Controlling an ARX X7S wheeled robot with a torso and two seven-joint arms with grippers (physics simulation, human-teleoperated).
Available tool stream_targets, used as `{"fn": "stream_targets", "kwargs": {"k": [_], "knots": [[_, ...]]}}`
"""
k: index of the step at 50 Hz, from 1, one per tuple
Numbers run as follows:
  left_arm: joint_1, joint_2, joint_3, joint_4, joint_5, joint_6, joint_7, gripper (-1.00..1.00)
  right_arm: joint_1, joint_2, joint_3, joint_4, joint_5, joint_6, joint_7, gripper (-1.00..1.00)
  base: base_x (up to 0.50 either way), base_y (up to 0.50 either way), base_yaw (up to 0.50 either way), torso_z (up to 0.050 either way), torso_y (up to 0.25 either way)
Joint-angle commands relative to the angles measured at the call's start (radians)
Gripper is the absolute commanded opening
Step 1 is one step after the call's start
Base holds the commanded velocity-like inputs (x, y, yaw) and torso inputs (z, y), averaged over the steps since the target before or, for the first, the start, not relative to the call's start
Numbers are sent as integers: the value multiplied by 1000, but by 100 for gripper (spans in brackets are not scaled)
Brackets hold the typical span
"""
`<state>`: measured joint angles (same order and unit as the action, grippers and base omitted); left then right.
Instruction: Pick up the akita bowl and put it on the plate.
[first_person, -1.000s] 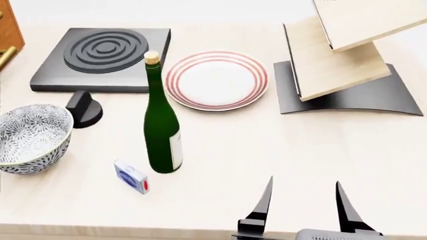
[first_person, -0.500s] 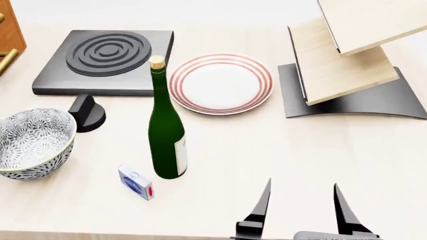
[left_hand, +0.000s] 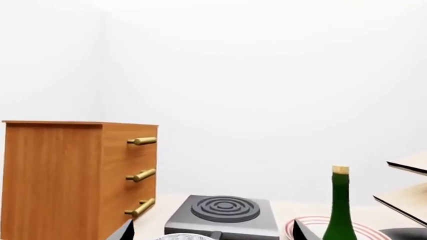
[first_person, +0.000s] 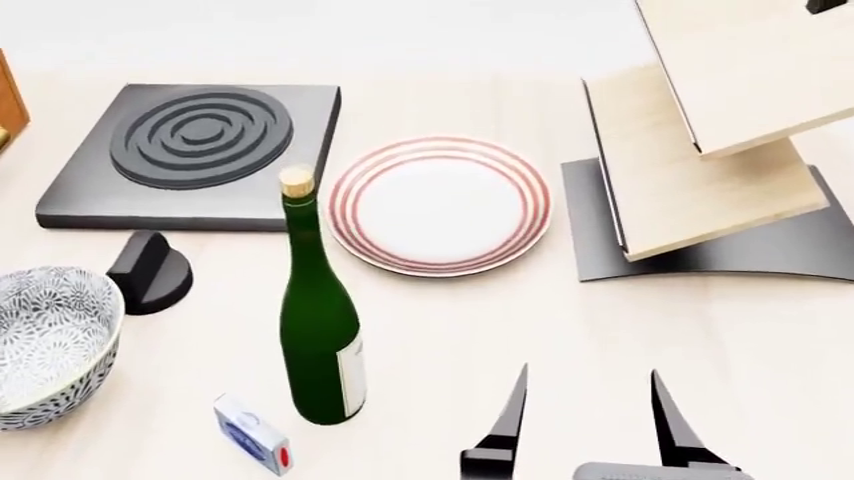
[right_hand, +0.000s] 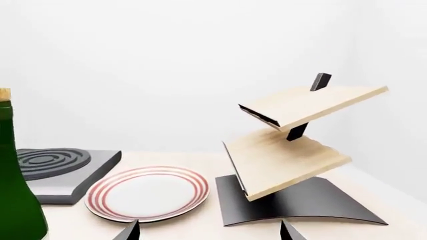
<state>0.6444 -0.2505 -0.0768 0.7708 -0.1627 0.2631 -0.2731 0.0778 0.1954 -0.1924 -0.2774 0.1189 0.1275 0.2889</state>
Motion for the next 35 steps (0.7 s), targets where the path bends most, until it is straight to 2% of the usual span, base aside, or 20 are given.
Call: {"fn": "stream_targets", "kwargs": {"k": [1,35], "knots": [[2,-5,4,2,1,3,-5,100,2,6,-10,3,6,1,1,100,227,0,0,0,0],[6,-18,10,2,-1,9,-21,100,6,20,-28,6,16,1,18,100,215,0,0,0,0]]}}
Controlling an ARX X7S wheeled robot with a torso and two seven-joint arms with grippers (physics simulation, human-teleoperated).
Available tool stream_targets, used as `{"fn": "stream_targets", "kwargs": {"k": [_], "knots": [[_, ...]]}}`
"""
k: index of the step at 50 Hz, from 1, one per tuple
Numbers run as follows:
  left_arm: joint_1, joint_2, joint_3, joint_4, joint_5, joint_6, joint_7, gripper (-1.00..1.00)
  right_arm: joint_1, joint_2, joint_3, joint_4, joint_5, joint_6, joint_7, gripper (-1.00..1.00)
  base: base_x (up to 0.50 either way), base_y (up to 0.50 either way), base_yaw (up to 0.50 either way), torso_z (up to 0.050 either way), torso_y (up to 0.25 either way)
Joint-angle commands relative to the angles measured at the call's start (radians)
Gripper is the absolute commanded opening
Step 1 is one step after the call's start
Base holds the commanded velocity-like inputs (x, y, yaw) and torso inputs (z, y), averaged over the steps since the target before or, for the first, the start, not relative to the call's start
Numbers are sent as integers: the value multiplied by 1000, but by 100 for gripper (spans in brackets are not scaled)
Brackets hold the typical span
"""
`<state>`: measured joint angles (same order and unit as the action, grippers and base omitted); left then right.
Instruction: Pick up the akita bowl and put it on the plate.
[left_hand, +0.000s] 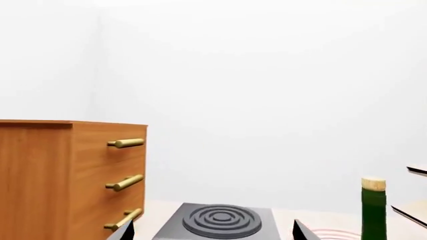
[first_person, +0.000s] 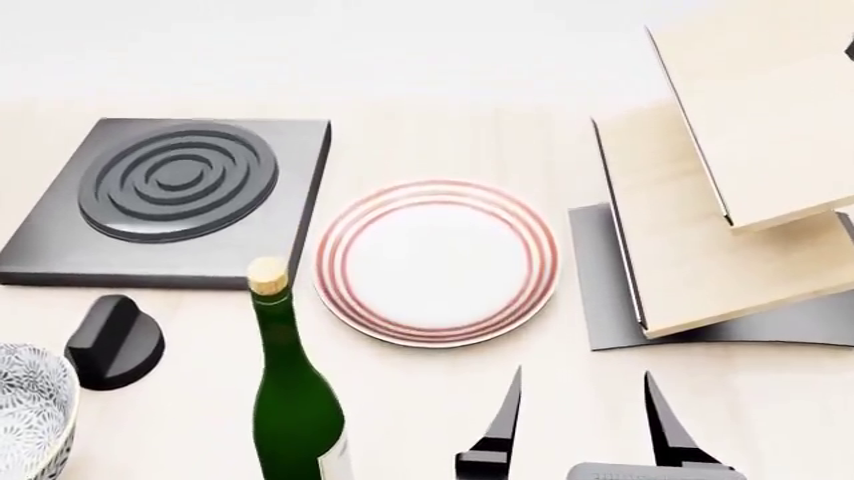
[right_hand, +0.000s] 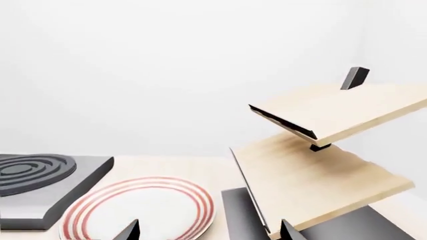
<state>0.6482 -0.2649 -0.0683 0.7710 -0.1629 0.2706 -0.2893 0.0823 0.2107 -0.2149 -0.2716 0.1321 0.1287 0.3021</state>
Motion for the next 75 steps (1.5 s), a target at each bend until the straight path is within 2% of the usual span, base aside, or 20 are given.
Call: {"fn": "stream_targets", "kwargs": {"k": [1,75], "knots": [[2,-4,1,1,-1,2,-5,100,3,4,-6,1,3,0,5,100,199,0,0,0,0],[2,-30,19,-7,-1,12,-35,100,12,33,-44,14,25,-13,41,100,184,0,0,0,0]]}}
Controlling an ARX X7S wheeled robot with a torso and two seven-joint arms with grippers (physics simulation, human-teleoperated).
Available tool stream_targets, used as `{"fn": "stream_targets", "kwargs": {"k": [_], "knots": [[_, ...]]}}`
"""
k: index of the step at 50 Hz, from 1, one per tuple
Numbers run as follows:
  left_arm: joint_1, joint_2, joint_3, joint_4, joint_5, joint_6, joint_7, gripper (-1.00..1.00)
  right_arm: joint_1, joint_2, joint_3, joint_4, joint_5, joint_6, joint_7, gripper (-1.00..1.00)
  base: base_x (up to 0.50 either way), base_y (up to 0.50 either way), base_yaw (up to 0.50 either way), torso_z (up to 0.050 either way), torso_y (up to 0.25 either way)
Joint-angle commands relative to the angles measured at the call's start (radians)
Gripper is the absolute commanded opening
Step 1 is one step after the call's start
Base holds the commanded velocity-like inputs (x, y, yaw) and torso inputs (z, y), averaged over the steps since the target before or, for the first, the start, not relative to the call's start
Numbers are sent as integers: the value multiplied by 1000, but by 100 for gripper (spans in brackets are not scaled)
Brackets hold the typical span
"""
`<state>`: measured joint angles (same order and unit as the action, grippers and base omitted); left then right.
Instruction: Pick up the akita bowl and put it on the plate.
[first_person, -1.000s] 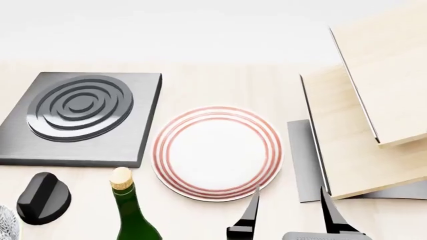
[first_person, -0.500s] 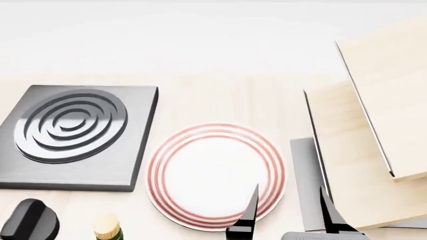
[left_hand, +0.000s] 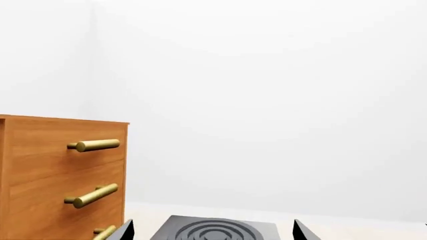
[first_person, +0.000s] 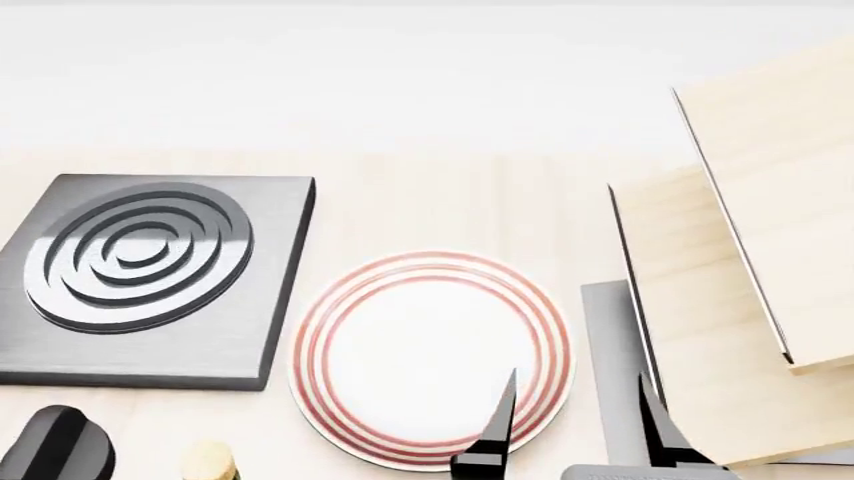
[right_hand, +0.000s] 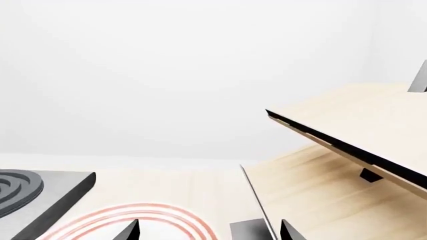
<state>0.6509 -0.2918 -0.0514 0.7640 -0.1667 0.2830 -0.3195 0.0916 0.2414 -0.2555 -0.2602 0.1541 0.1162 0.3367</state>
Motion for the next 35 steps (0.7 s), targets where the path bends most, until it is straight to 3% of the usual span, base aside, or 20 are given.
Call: {"fn": "stream_targets", "kwargs": {"k": [1,35], "knots": [[0,-4,3,0,3,0,-5,100,3,3,-4,3,3,-1,7,100,172,0,0,0,0],[-4,-18,10,-8,0,0,-16,100,-5,12,-16,11,3,-46,27,100,4,47,0,0,0]]}}
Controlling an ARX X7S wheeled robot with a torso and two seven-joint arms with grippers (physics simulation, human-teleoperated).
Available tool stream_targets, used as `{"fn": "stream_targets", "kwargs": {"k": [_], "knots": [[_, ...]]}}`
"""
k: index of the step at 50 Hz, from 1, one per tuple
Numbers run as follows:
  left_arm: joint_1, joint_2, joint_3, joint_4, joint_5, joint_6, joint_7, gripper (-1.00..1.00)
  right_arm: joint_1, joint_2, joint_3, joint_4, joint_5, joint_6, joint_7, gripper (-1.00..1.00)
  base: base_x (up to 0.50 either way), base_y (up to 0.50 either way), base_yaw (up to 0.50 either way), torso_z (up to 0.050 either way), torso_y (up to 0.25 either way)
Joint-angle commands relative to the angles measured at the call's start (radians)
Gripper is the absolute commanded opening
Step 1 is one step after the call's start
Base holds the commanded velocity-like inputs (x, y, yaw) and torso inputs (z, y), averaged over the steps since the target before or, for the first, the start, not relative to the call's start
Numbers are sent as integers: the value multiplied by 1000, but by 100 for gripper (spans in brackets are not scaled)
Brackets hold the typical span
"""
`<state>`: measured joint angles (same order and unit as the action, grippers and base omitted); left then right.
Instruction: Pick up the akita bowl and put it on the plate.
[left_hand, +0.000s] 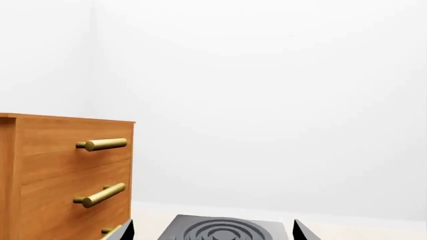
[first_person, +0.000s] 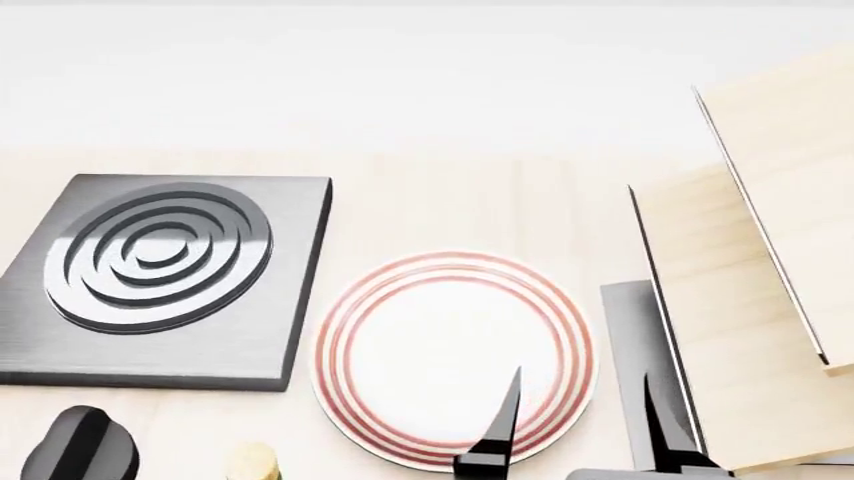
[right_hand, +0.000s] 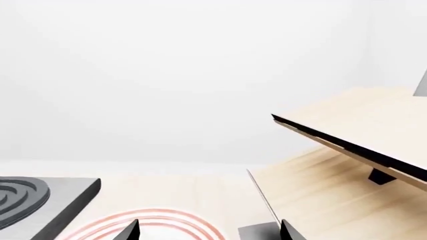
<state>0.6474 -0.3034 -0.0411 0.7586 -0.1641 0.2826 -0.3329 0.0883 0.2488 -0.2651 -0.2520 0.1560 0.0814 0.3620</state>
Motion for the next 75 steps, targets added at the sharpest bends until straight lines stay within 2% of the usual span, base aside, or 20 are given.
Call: {"fn": "stream_targets", "kwargs": {"k": [1,18,38,43,47,49,65,75], "knots": [[3,-8,-3,-1,-4,9,-2,100,-1,4,-6,4,4,-11,0,100,0,0,0,0,0],[12,-26,-70,23,-9,-25,-39,100,5,8,-19,13,1,-12,7,100,0,0,0,0,0],[93,-53,-290,105,-56,-81,-106,100,16,10,-35,18,-2,-2,15,100,0,0,0,0,0],[118,-51,-388,124,-106,-98,-121,100,18,11,-38,19,-3,3,19,100,0,0,0,0,0],[132,-42,-463,140,-171,-127,-88,100,22,9,-41,29,-3,-1,20,100,0,0,0,0,0],[125,-17,-479,143,-144,-138,-82,100,21,8,-43,36,-1,-5,19,100,0,0,0,0,0],[112,-21,-700,202,-311,-281,-41,100,29,7,-61,66,-7,-15,20,100,0,0,0,0,0],[89,-129,-769,238,-427,-456,-76,100,31,9,-68,77,-5,-20,21,100,0,0,0,0,0]]}}
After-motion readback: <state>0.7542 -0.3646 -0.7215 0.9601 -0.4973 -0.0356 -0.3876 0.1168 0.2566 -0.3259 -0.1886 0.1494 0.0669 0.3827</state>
